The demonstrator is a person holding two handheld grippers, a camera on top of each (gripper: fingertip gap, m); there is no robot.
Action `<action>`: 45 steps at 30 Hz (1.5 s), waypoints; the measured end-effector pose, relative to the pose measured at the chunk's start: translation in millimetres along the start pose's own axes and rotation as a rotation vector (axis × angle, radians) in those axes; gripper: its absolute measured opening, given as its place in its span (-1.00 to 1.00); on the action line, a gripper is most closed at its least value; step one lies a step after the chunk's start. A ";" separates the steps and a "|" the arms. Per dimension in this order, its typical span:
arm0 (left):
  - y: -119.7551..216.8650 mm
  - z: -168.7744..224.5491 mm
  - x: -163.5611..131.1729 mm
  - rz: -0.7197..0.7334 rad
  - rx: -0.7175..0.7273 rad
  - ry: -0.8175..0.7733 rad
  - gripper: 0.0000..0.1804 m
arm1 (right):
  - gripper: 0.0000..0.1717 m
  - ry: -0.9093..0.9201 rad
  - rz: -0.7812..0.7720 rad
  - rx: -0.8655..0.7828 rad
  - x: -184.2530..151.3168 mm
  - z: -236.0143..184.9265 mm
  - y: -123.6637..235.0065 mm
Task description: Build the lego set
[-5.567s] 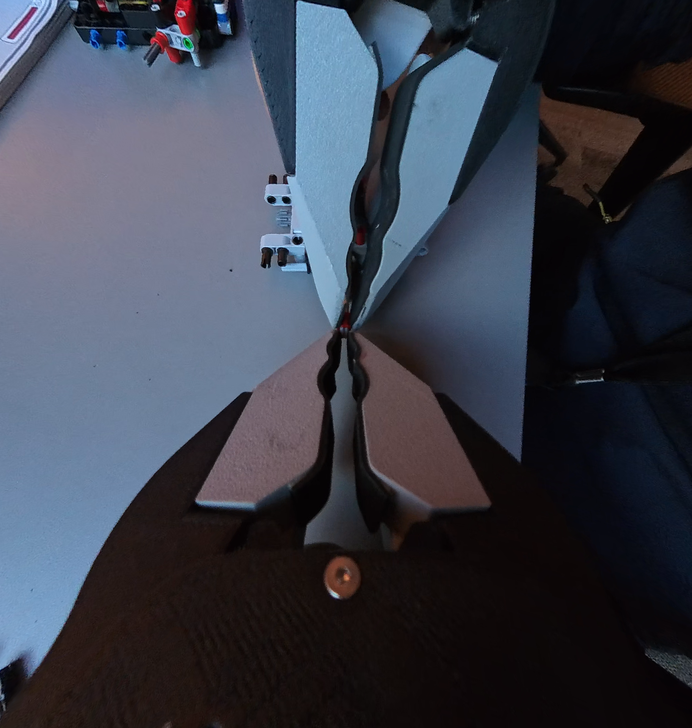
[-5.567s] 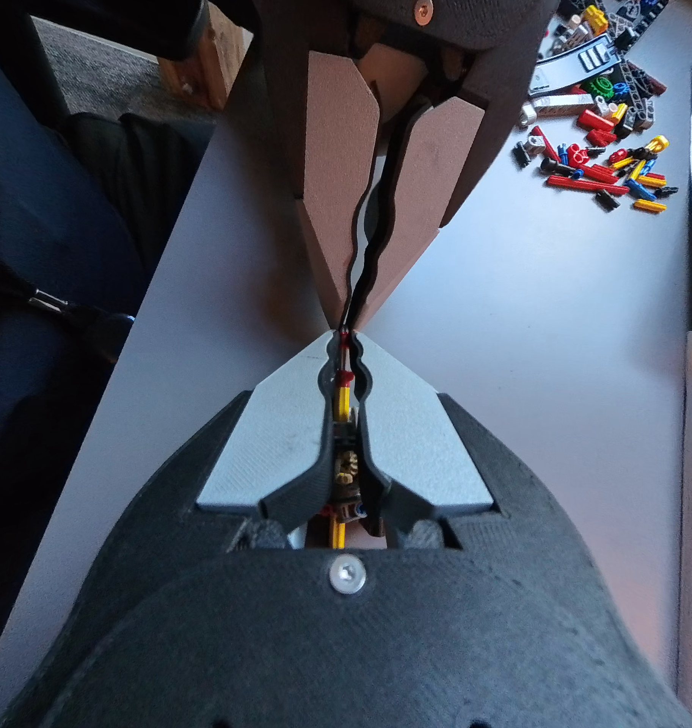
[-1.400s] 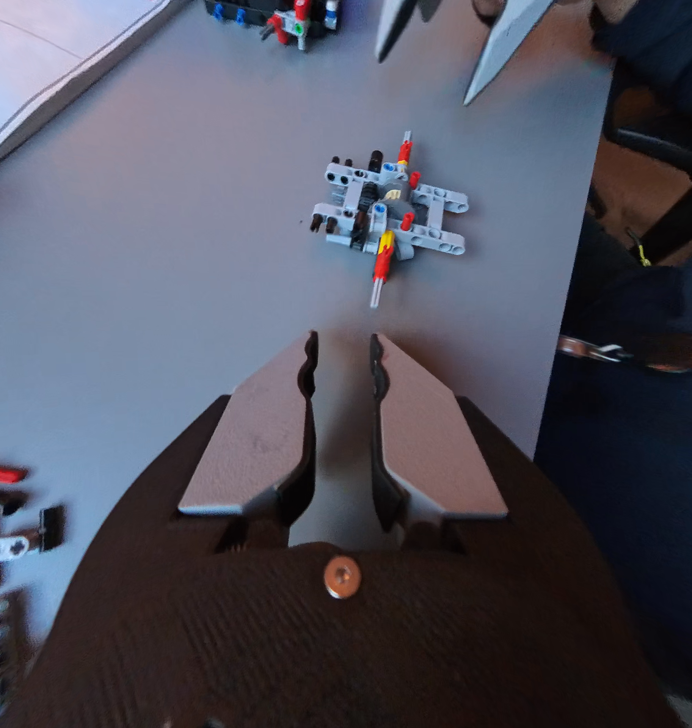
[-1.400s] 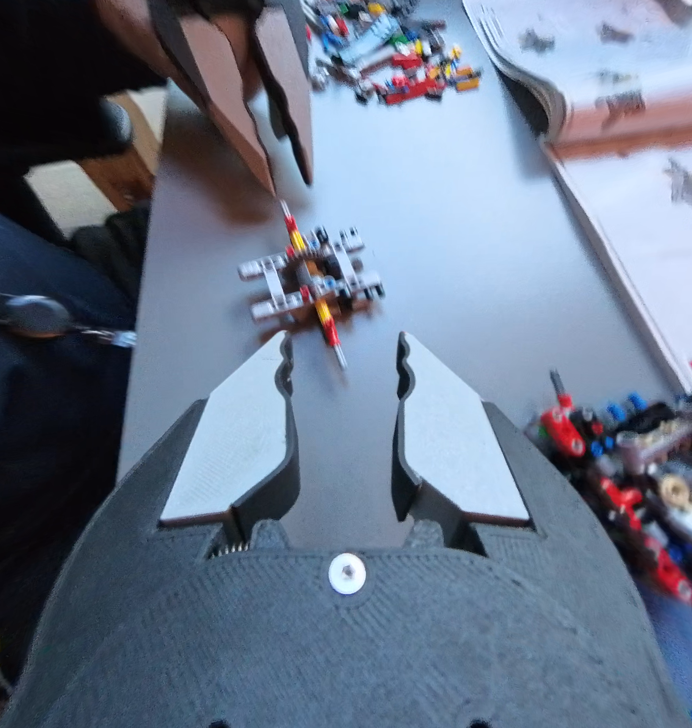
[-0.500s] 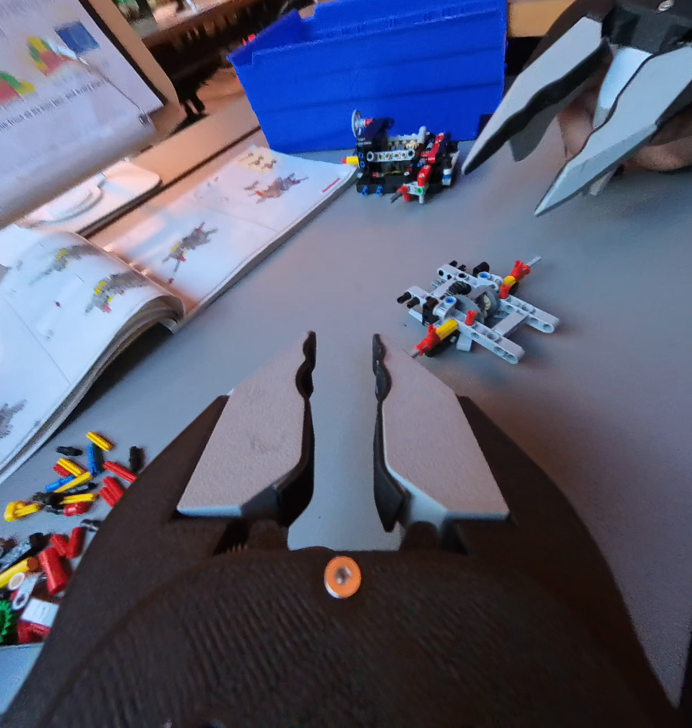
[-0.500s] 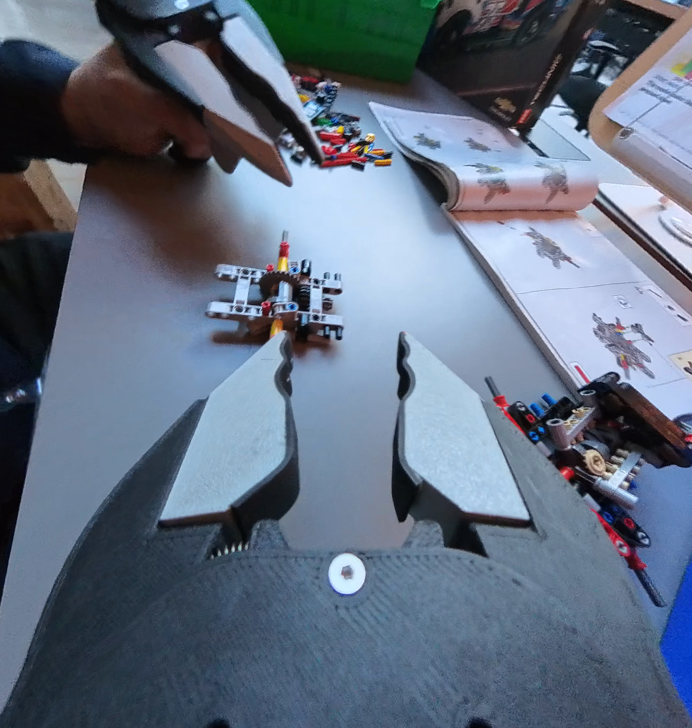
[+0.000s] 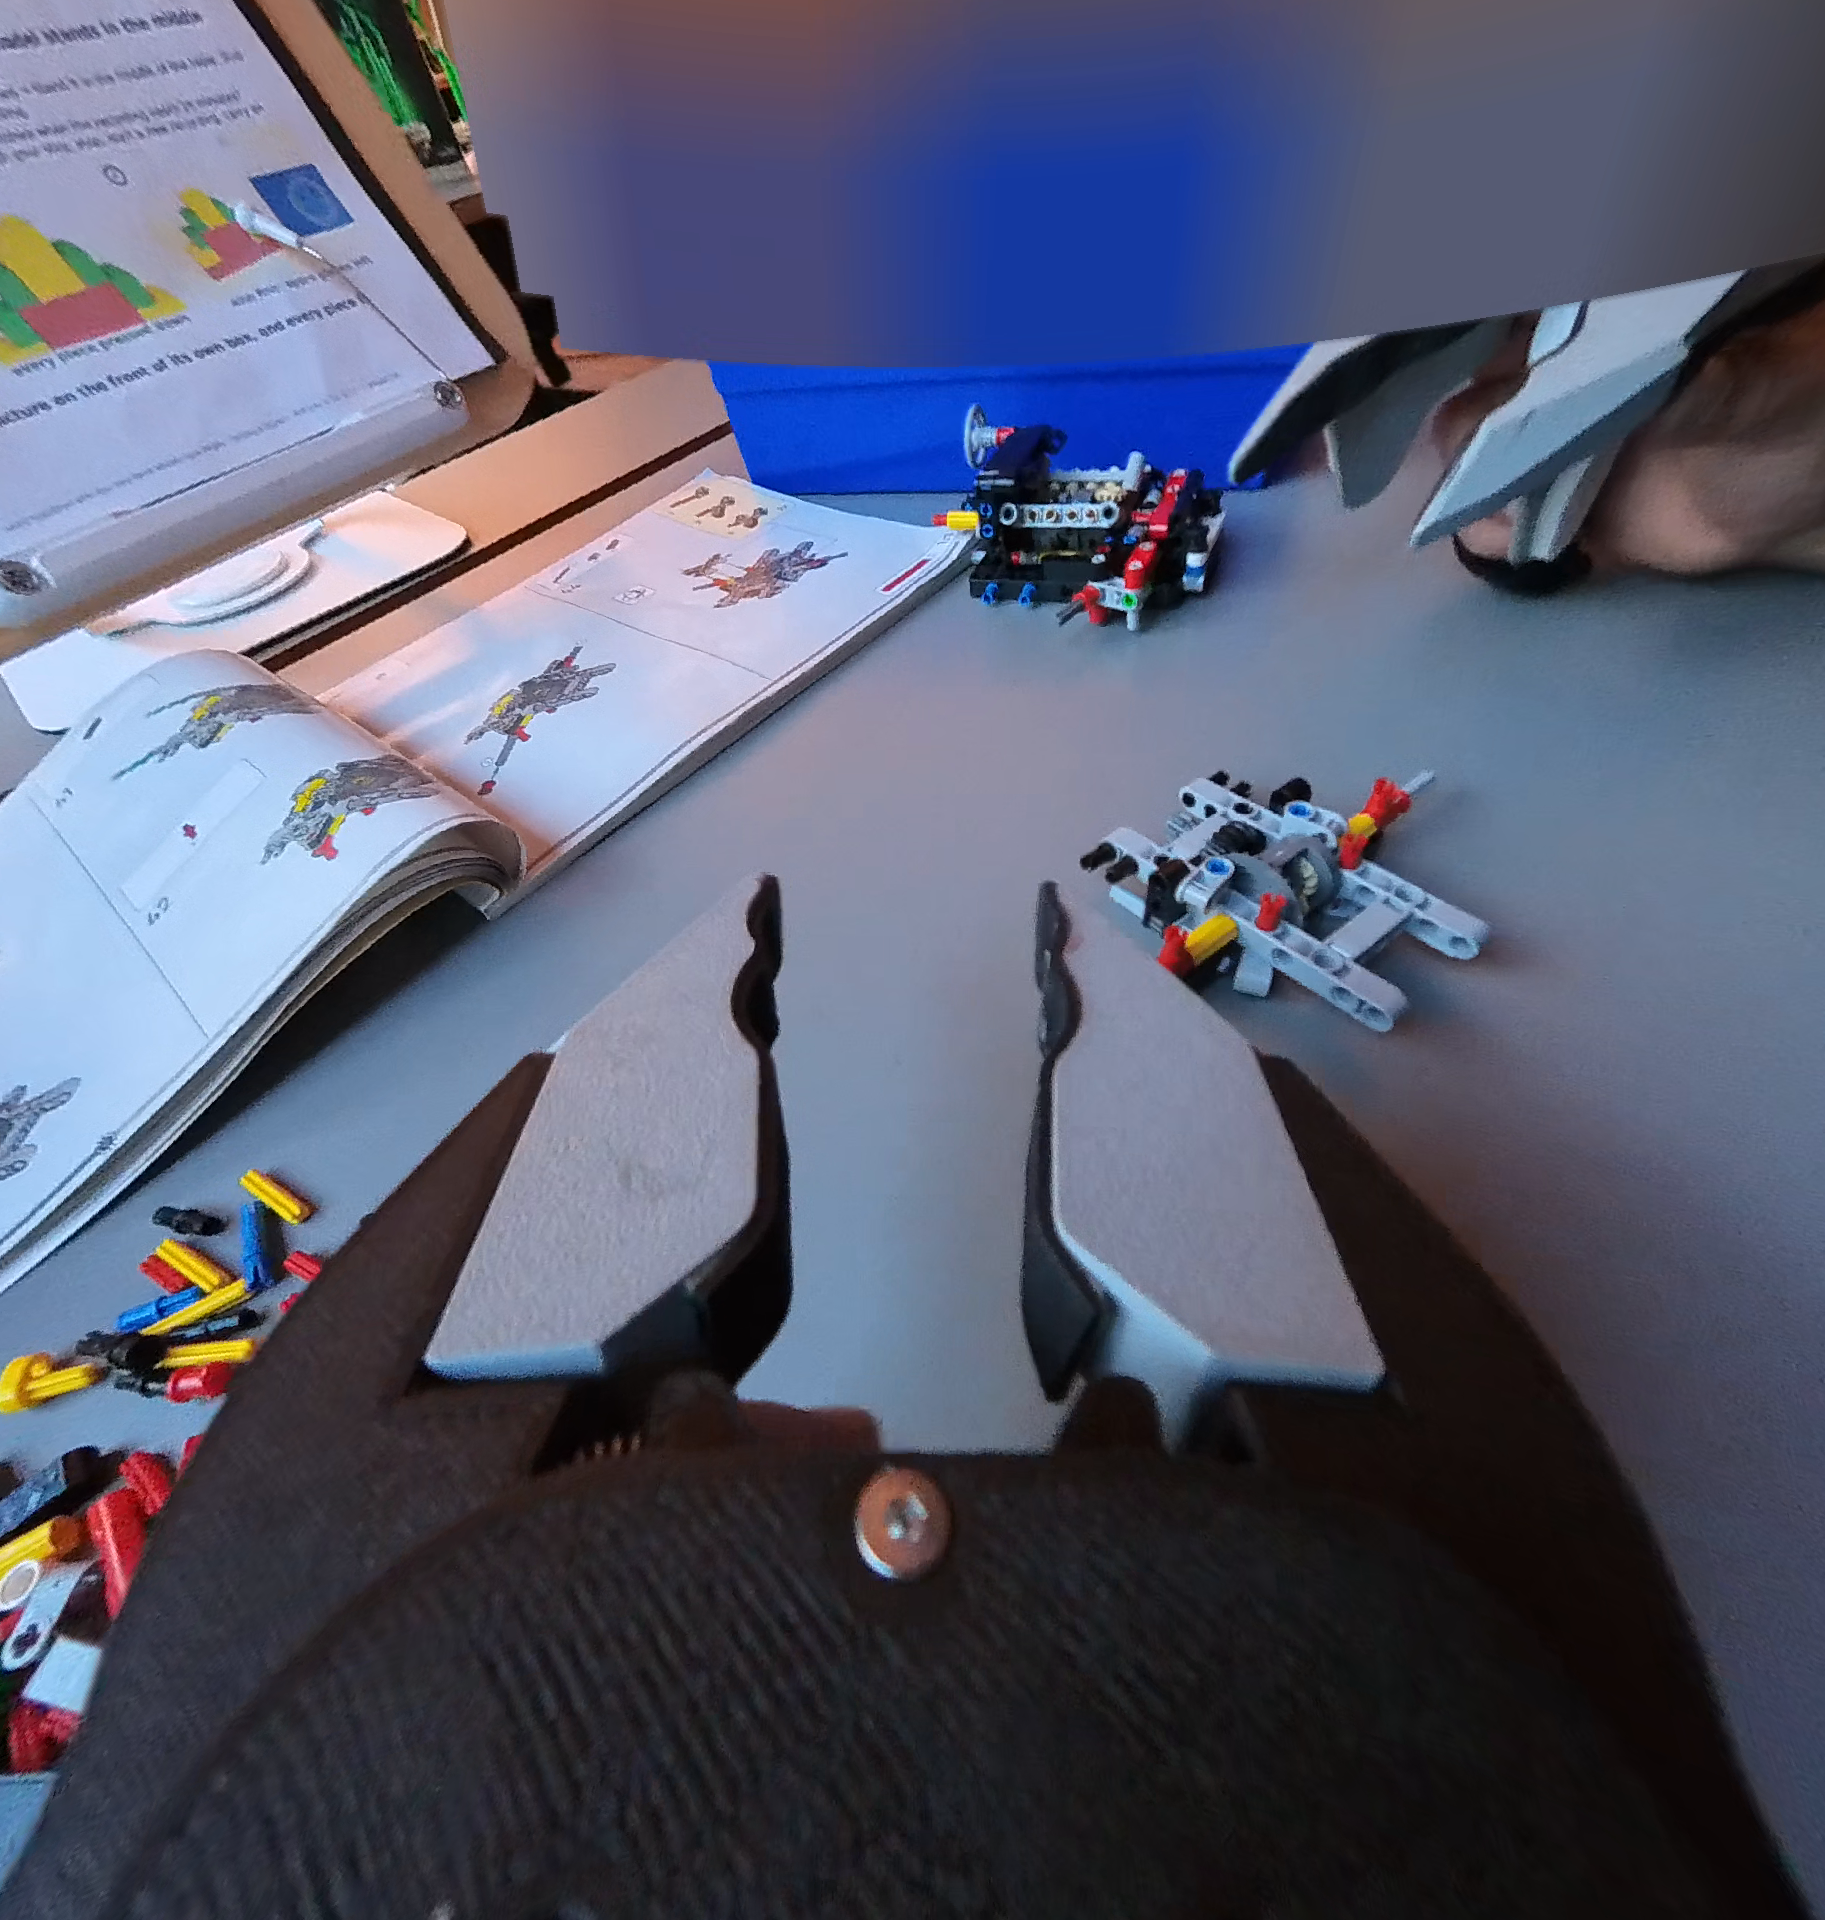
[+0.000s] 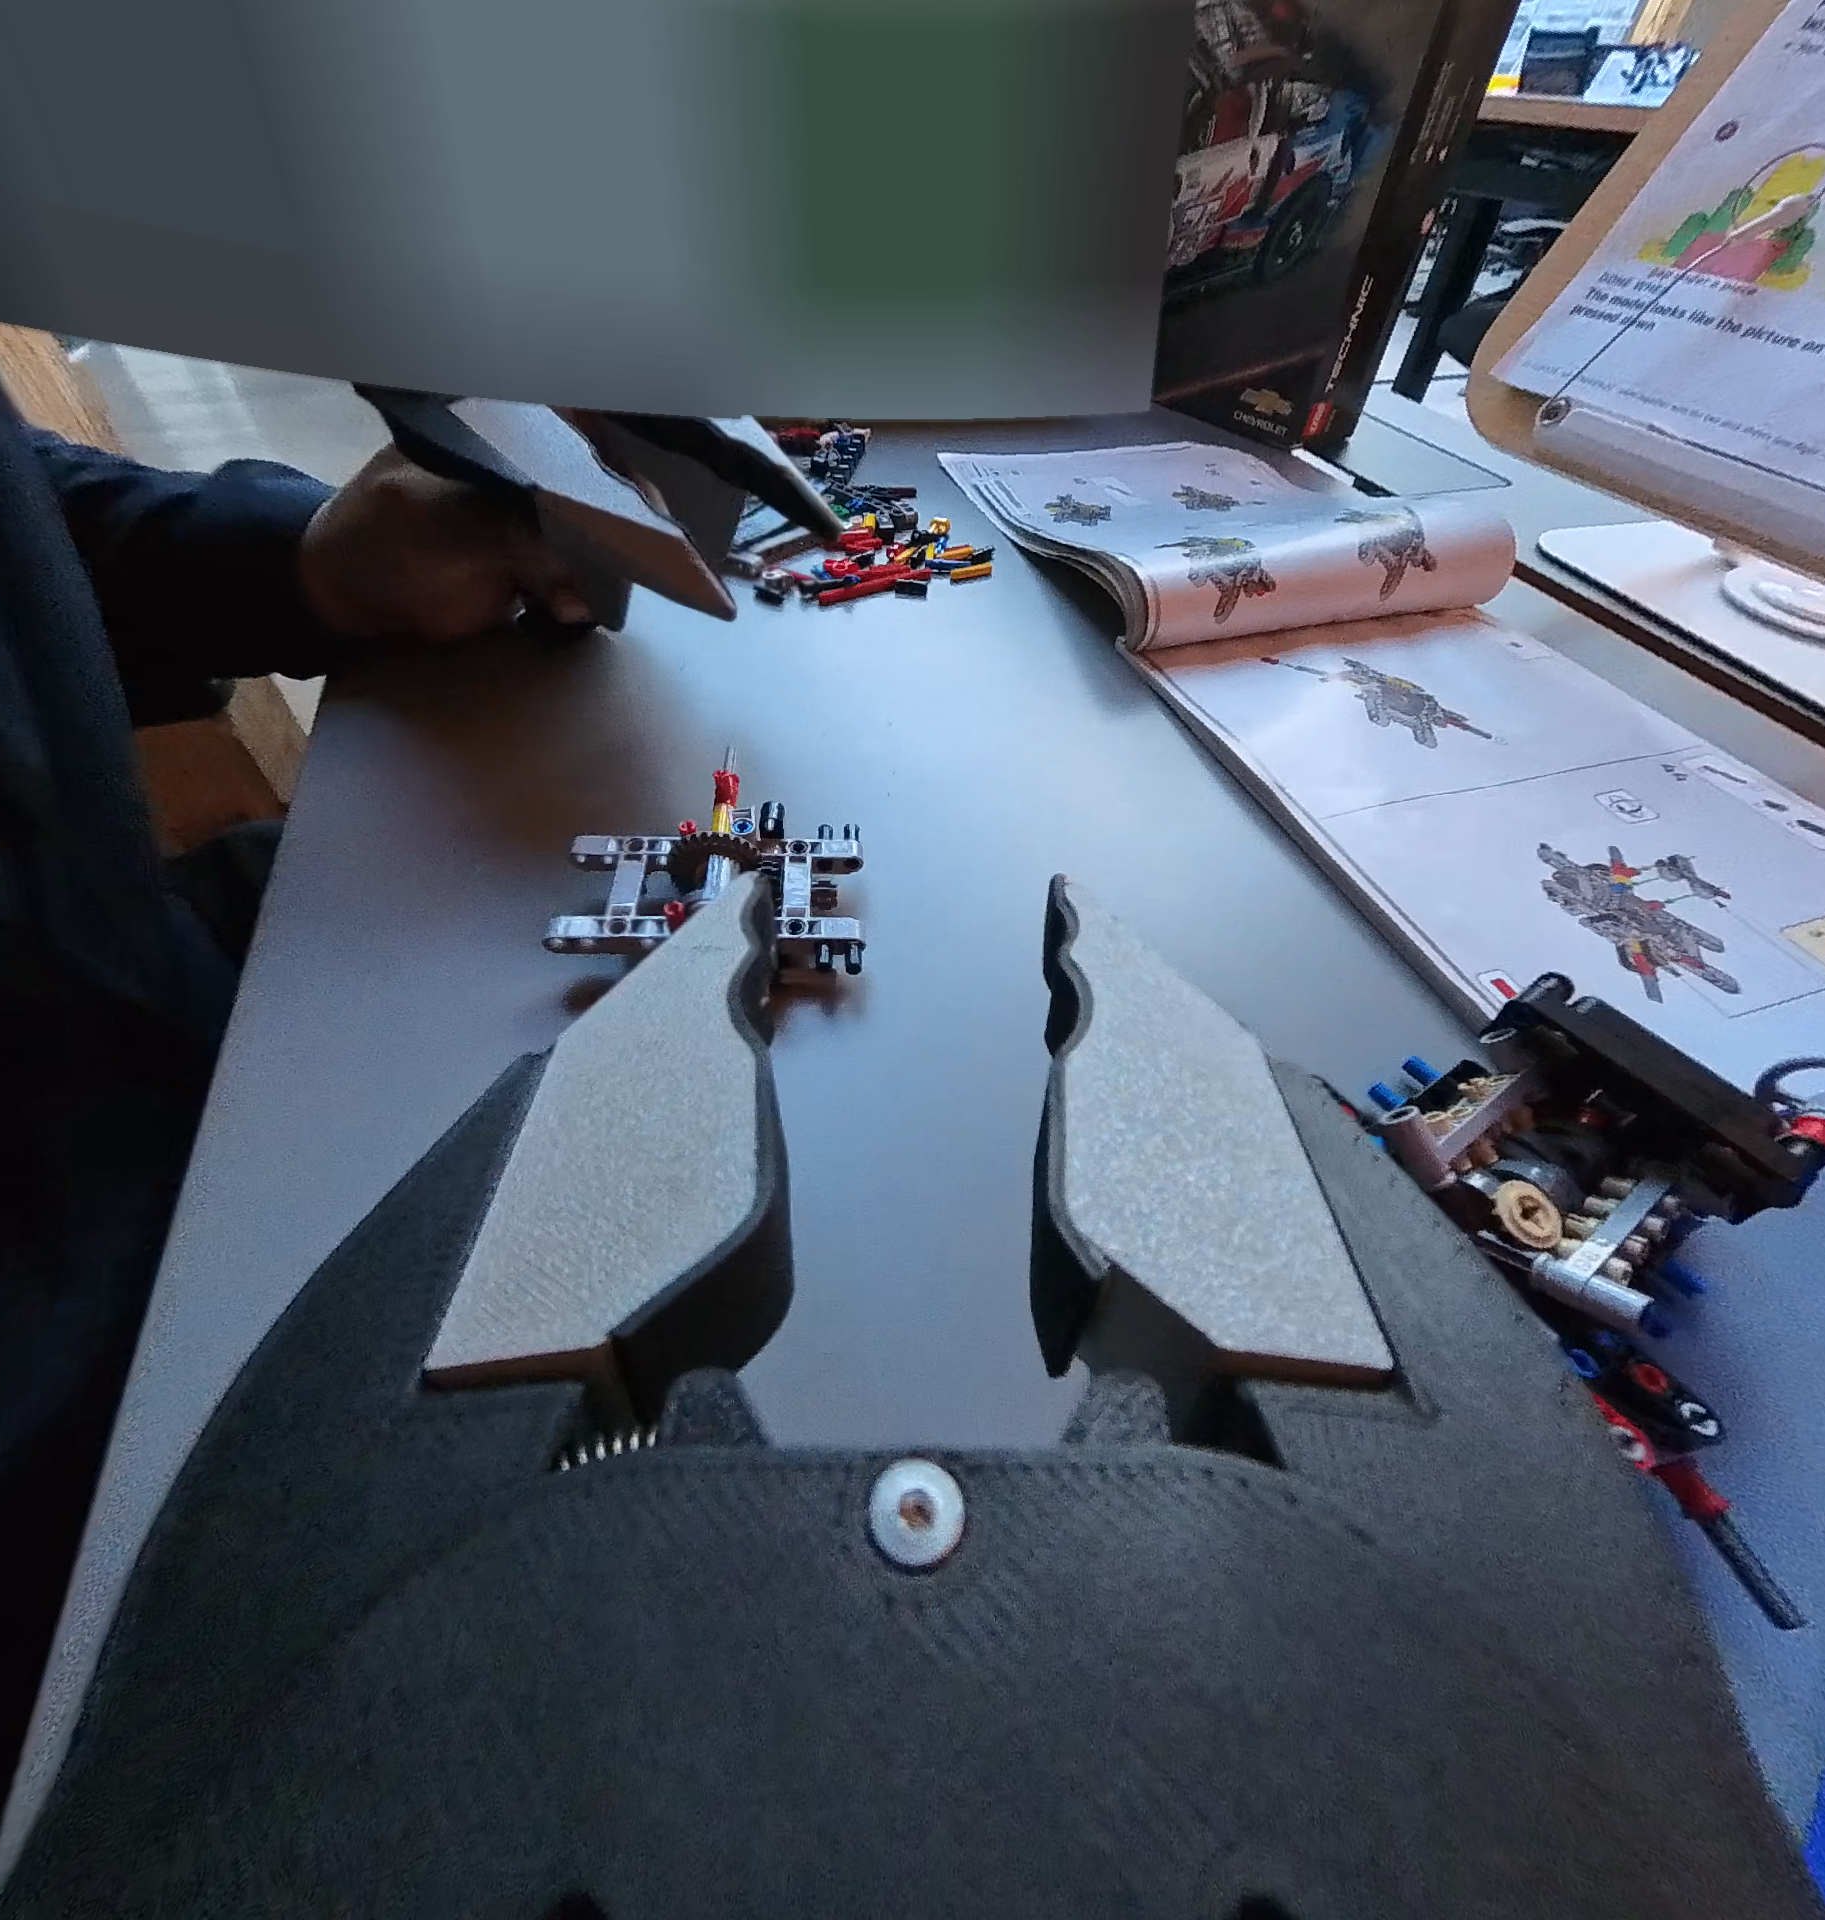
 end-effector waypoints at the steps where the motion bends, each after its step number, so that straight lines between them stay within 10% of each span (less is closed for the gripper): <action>1: 0.3 -1.5 0.6 0.006 -0.005 0.015 -0.46 | -0.44 0.011 0.000 -0.004 -0.2 0.4 0.3; 45: -16.6 8.1 -8.5 -0.145 -0.074 -0.005 -0.59 | -0.09 -0.196 -0.014 -0.003 -8.3 23.5 4.4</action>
Point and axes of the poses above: each gripper's, where its closed fingertips meet, y back along the fingers, x out of its top, z = x × y across the jaws, the point moved 6 cm from there along y, back along the fingers, and after that the axes turned 5 degrees about y, right-handed, at the moved point
